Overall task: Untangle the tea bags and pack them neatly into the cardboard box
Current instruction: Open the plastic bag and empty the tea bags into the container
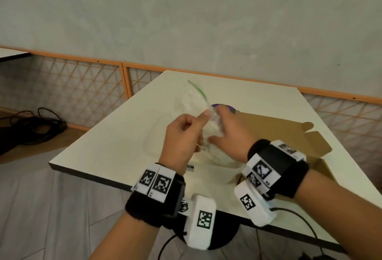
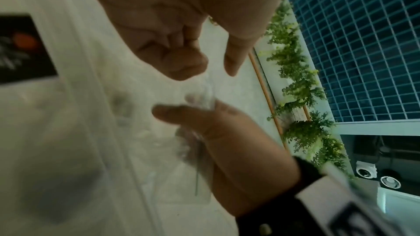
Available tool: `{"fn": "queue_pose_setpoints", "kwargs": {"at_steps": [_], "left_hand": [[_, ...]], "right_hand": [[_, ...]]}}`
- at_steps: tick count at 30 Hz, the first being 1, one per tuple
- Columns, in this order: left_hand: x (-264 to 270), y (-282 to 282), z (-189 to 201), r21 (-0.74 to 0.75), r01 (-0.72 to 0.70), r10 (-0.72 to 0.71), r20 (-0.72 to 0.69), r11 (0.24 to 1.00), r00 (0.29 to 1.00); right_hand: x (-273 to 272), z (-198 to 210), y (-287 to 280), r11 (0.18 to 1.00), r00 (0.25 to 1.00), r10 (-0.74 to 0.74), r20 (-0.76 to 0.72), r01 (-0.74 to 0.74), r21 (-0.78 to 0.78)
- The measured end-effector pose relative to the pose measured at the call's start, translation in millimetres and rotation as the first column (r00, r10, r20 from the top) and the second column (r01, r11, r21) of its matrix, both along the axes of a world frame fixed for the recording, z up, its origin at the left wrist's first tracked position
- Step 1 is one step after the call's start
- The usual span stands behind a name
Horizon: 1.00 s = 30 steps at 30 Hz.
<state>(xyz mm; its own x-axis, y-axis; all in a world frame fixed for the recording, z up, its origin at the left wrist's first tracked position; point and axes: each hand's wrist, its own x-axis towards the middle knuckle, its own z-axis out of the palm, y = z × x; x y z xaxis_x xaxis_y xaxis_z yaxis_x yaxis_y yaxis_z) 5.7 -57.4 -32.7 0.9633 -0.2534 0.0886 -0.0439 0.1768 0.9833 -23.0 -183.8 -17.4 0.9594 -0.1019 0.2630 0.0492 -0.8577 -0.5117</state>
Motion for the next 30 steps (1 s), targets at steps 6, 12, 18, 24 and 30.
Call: {"fn": "queue_pose_setpoints", "kwargs": {"at_steps": [6,12,18,24,30], "left_hand": [[7.1,-3.5,-11.9,-0.116,0.011,-0.021,-0.08,0.993,0.997],[8.2,-2.6,-15.5,-0.209,0.085,-0.108,-0.101,0.974,0.989],[8.0,-10.7,-13.7,-0.197,0.003,-0.031,-0.14,0.98,0.99],[8.2,-16.7,-12.3,-0.082,-0.011,0.001,-0.125,0.997,0.992],[5.7,-16.5,-14.4,-0.192,-0.025,-0.014,-0.202,0.981,0.979]], "right_hand": [[-16.2,-22.5,4.8,0.798,0.984,0.177,0.035,-0.164,0.58],[-12.8,-34.3,-5.4,0.49,0.989,0.106,0.104,-0.143,0.86],[-10.0,-38.4,-6.4,0.602,0.981,0.033,0.193,-0.173,0.779],[-12.7,-43.2,-1.0,0.737,0.966,-0.024,0.259,-0.158,0.658],[-12.4,-38.0,0.7,0.685,0.97,-0.049,0.238,-0.14,0.715]]}}
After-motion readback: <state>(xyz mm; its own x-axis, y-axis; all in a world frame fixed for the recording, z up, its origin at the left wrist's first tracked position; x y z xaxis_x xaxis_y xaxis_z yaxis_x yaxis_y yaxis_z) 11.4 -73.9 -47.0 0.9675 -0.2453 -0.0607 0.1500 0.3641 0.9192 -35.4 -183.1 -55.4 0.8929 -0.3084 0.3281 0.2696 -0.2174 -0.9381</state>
